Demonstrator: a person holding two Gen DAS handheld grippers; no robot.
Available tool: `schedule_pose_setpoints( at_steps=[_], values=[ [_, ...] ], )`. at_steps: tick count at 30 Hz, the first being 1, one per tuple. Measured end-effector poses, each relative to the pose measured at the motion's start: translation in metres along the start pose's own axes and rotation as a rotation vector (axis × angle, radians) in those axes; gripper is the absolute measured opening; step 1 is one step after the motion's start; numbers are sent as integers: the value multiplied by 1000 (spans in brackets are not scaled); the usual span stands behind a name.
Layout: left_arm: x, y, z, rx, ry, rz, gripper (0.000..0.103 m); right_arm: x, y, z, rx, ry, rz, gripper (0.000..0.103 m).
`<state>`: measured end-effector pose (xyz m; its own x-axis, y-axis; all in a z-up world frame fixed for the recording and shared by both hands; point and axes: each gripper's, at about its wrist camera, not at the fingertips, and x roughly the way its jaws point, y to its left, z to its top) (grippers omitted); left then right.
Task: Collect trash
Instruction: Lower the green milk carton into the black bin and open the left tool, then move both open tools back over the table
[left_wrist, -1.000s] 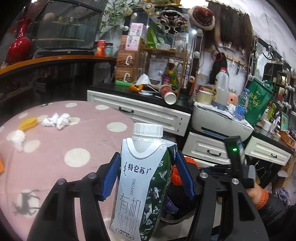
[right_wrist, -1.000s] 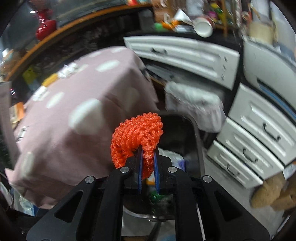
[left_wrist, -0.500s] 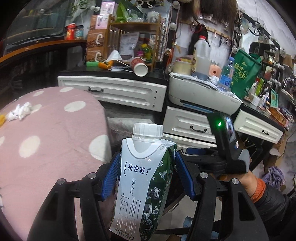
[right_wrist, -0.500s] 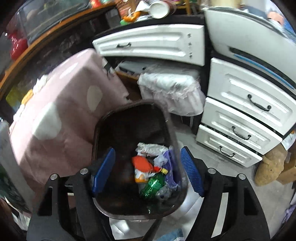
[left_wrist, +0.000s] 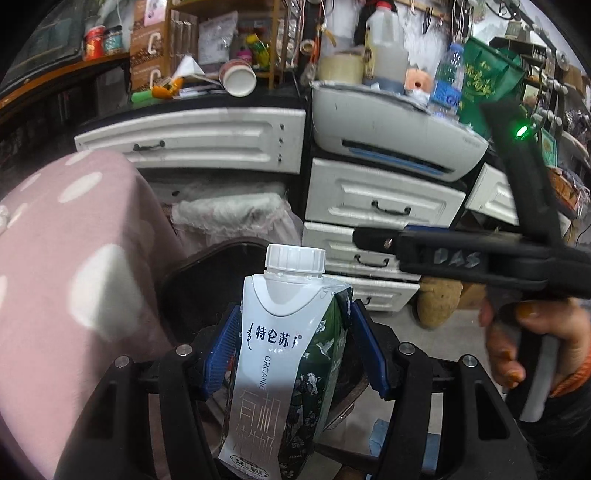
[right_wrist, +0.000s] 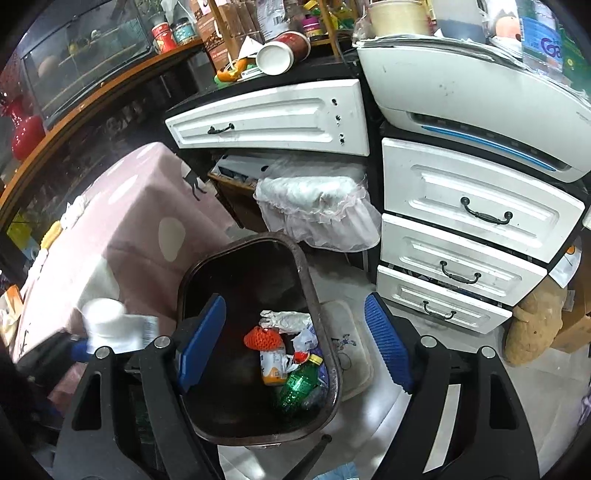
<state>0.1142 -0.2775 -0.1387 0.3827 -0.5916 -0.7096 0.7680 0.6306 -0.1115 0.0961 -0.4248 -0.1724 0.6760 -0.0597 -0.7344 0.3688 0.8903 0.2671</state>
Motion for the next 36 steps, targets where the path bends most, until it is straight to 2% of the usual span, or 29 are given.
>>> schedule_pose_setpoints(
  at_steps=[12, 14, 16, 17, 24, 28, 32, 36],
  values=[
    [73, -4, -2, 16, 154, 6, 61, -5, -20, -4, 51, -32, -3, 80],
    [81, -6, -2, 20, 186, -4, 66, -5, -25, -4, 72, -37, -6, 81],
    [83, -7, -1, 15, 194, -13, 79, -5, -30, -3, 85, -47, -17, 83],
    [83, -7, 0, 13, 193, -17, 81, -5, -34, -1, 91, -55, -28, 84],
    [60, -17, 22, 7, 169, -101, 92, -13, -52, 19, 118, -75, -125, 84],
    [33, -17, 40, 20, 118, -141, 97, -25, -50, 36, 150, -111, -134, 85],
    [2, -8, 54, 12, 68, -174, 97, -31, -25, 51, 124, -147, -119, 89],
    [-32, 11, 55, 26, 24, -126, 97, -29, 14, 65, 61, -174, -100, 90]
  ],
)
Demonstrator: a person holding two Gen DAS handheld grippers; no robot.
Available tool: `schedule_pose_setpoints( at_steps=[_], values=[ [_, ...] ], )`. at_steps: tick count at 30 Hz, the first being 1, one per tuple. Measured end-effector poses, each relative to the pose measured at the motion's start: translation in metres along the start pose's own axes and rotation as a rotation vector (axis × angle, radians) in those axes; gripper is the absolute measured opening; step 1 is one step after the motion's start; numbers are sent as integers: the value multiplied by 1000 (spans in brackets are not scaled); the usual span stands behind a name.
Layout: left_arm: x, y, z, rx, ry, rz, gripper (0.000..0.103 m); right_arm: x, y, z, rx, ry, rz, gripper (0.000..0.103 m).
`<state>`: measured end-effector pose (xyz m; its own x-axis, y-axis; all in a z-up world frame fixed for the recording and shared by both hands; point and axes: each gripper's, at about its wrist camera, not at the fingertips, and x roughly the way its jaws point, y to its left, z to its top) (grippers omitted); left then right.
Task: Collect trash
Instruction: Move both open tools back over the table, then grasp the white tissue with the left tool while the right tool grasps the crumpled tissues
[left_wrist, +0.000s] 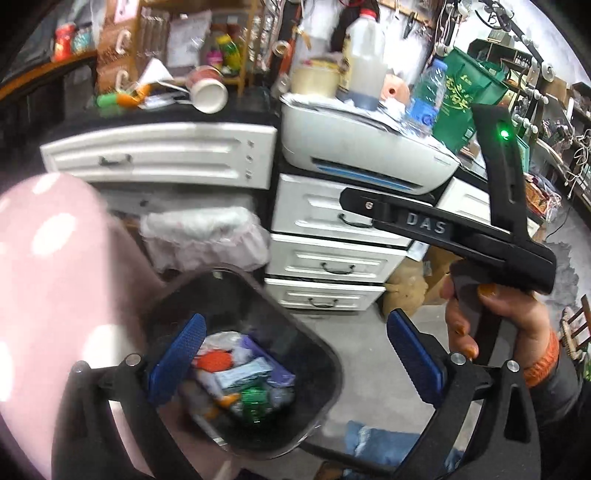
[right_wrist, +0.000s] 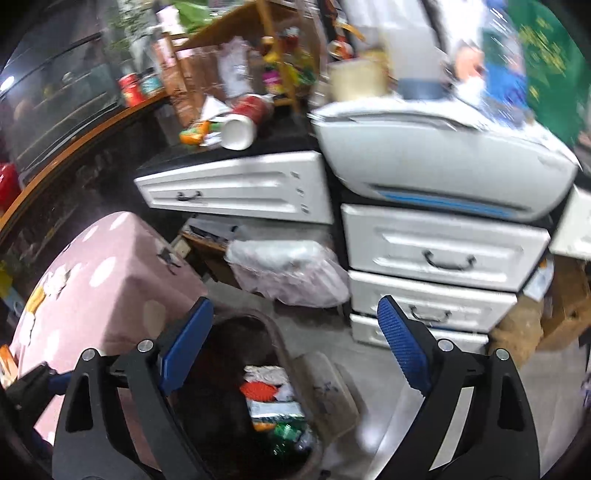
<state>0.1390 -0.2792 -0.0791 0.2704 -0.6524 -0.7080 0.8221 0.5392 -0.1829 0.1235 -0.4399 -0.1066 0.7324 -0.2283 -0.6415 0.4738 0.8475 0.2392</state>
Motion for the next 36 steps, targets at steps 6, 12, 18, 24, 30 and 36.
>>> schedule_pose_setpoints(
  at_steps=[6, 12, 18, 24, 30, 36],
  values=[
    [-62, 52, -10, -11, -67, 134, 97, -2, 85, 10, -101, -25, 86, 90],
    [-116, 127, -38, -84, -88, 292, 97, 4, 196, 0, -266, 17, 231, 90],
    [-152, 212, -69, -178, -51, 476, 97, 21, 287, -12, -346, 85, 392, 90],
    [-184, 301, -91, -320, -35, 696, 97, 41, 368, -27, -463, 149, 480, 90],
    [-192, 366, -104, -473, -20, 747, 97, 62, 416, -34, -518, 205, 505, 90],
    [-181, 415, -107, -571, 31, 794, 97, 80, 433, -34, -512, 239, 509, 90]
  ],
)
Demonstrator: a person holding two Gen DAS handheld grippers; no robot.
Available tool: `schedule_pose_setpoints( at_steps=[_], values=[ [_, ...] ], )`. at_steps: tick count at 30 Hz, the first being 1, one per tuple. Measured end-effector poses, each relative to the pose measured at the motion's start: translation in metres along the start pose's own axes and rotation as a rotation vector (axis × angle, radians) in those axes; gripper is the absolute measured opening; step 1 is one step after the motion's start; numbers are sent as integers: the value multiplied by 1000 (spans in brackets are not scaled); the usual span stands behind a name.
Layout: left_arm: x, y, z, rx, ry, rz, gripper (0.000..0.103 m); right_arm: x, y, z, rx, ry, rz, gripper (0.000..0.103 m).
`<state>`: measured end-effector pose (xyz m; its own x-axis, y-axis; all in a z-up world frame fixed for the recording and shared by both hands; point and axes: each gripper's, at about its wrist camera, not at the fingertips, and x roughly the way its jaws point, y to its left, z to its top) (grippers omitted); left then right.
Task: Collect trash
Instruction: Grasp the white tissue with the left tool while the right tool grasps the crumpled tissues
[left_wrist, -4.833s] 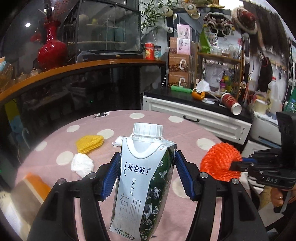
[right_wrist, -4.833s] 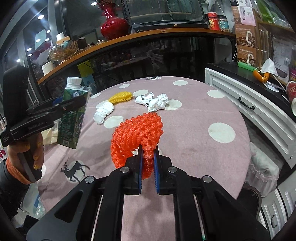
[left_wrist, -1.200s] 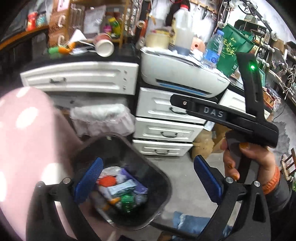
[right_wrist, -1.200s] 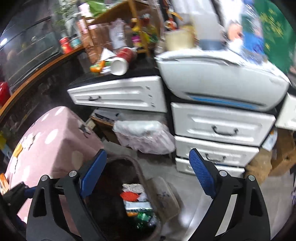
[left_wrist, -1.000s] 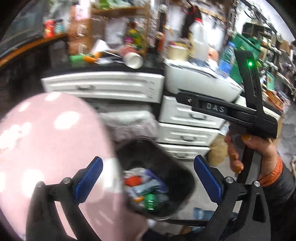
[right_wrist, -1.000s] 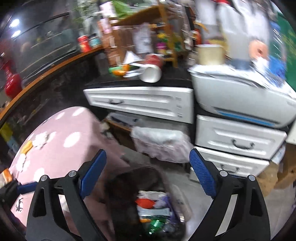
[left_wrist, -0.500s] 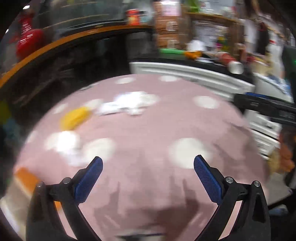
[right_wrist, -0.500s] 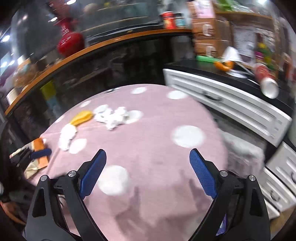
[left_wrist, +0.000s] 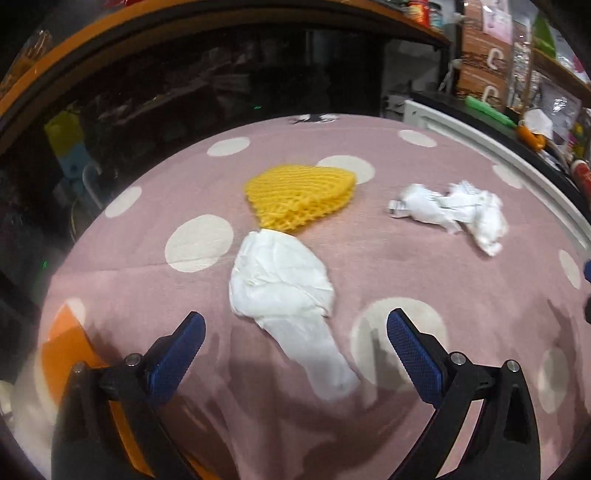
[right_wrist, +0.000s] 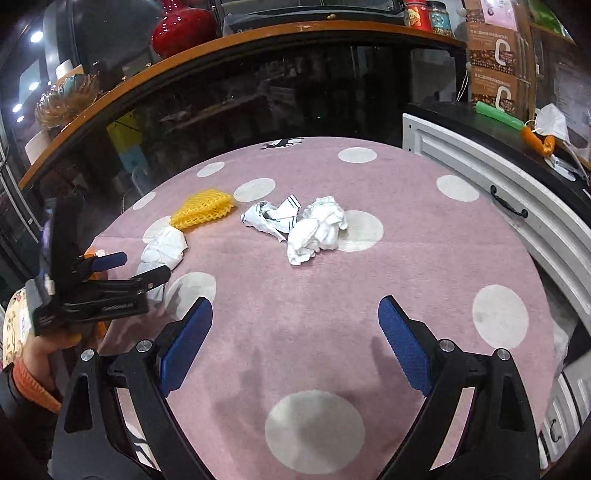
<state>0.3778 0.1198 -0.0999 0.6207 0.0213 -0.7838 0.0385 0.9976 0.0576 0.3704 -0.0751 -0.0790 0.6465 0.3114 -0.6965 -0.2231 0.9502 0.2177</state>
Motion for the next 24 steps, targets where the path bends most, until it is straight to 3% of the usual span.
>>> schedule_pose_setpoints(
  at_steps=[5, 6, 16, 24],
  values=[
    [16, 2, 6, -30, 21, -5, 95, 11, 1, 3, -4, 15, -12, 90],
    [18, 1, 7, -26, 19, -1, 91, 13, 0, 4, -3, 18, -12, 90],
    [13, 13, 6, -86, -15, -21, 20, 25, 2, 8, -1, 33, -15, 90],
    [-30, 12, -3, -82, -106, -86, 14, 31, 13, 12, -40, 31, -31, 89]
  ],
)
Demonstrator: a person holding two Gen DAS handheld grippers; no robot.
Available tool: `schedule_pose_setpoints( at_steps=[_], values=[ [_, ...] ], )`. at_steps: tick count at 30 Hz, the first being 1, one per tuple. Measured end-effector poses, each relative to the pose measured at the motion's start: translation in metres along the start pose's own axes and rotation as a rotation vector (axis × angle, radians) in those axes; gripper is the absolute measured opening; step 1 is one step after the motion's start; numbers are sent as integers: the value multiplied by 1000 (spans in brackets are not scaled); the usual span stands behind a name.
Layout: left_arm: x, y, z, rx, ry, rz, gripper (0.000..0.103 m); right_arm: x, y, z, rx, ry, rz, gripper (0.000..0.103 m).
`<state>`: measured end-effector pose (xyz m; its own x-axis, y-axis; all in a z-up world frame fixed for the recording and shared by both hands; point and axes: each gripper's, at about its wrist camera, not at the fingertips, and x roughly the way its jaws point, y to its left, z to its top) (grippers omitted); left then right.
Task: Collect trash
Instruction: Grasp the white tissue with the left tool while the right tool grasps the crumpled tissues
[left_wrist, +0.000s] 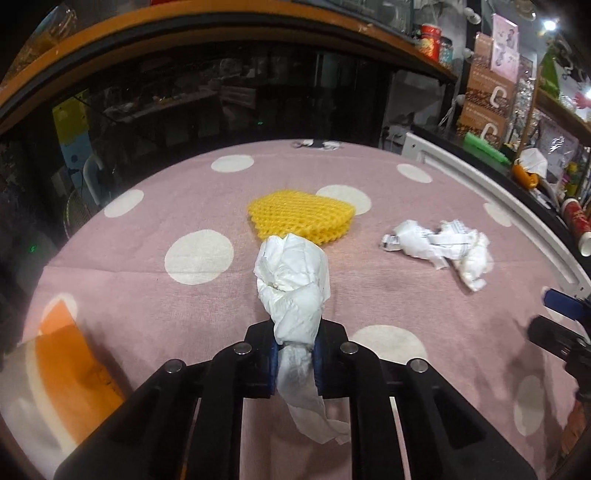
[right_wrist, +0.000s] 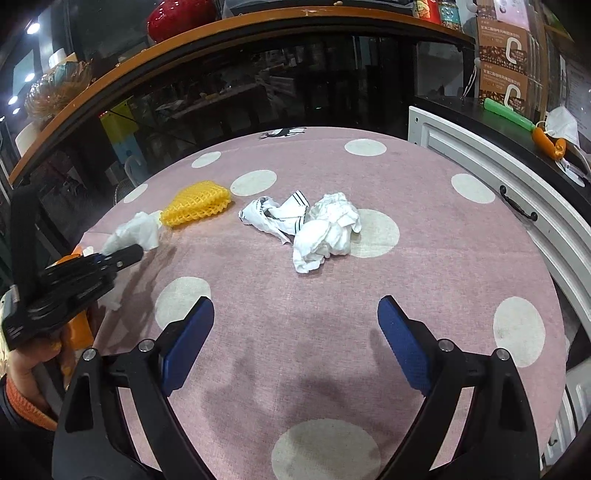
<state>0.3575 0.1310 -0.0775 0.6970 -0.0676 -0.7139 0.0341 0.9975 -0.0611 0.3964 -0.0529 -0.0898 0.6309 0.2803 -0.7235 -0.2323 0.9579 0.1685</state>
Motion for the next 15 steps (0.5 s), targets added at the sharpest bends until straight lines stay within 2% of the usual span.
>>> schedule_pose_setpoints(
  at_steps=[5, 11, 15],
  values=[
    [-31, -6, -16, 4, -39, -47, 14, 15, -1, 14, -6, 9, -20, 89],
    [-46, -17, -30, 11, -49, -104, 14, 56, -4, 30, -22, 102, -38, 76],
    [-50, -21, -36, 18, -58, -113, 14, 75, -8, 38, -29, 121, -81, 71]
  ],
)
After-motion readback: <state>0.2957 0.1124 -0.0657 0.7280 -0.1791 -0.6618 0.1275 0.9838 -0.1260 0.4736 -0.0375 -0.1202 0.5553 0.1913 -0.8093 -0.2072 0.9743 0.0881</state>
